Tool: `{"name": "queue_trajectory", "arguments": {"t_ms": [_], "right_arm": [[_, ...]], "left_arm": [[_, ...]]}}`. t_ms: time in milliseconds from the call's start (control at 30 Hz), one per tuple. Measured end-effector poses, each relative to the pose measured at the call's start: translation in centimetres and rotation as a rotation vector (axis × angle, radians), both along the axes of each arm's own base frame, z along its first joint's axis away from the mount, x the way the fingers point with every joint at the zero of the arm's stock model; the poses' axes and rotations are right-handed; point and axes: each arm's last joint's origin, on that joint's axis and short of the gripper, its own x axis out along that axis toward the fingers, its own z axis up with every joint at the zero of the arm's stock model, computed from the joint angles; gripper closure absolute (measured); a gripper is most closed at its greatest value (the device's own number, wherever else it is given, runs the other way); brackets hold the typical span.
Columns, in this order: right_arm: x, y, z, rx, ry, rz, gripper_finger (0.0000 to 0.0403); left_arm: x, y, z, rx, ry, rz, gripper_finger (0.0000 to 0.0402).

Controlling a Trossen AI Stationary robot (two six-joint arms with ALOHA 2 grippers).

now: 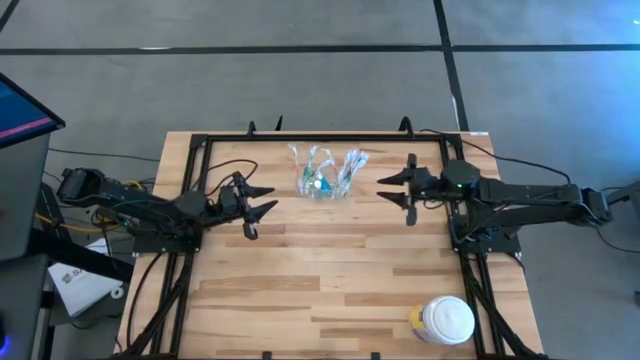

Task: Pick & Place toothbrushing station
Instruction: Return to Home Position

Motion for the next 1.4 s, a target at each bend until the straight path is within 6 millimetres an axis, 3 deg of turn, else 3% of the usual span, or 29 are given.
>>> {"name": "queue_trajectory", "arguments": {"t_ms": [667,833,933,1033,1200,1400], "right_arm": [[-7.6,-0.1,-5.0,-0.055,-0.209,-0.121,0.026],[-9.2,0.4,-5.3,-0.058,-0.247,-0.122,0.026],[-9.1,0.3,-6.0,-0.035,-0.177,-0.12,0.0262],[-8.9,0.2,-5.9,0.001,-0.209,-0.124,0.0265],[-8.2,0.1,-8.2,0.067,-0.334,-0.12,0.0264],[-8.0,0.2,-8.9,0.132,-0.275,-0.117,0.0259]], "left_arm": [[-2.0,0.3,-0.1,0.005,0.132,0.015,0.0243],[-2.6,0.5,-1.4,0.004,0.152,0.037,0.0243],[-3.3,0.8,-1.7,-0.028,0.112,0.06,0.0243],[-4.1,0.9,-2.1,-0.045,0.072,0.052,0.0243],[-5.1,1.0,-2.4,-0.053,0.011,0.048,0.0243],[-5.8,1.1,-3.2,-0.059,-0.016,0.045,0.0243]]}}
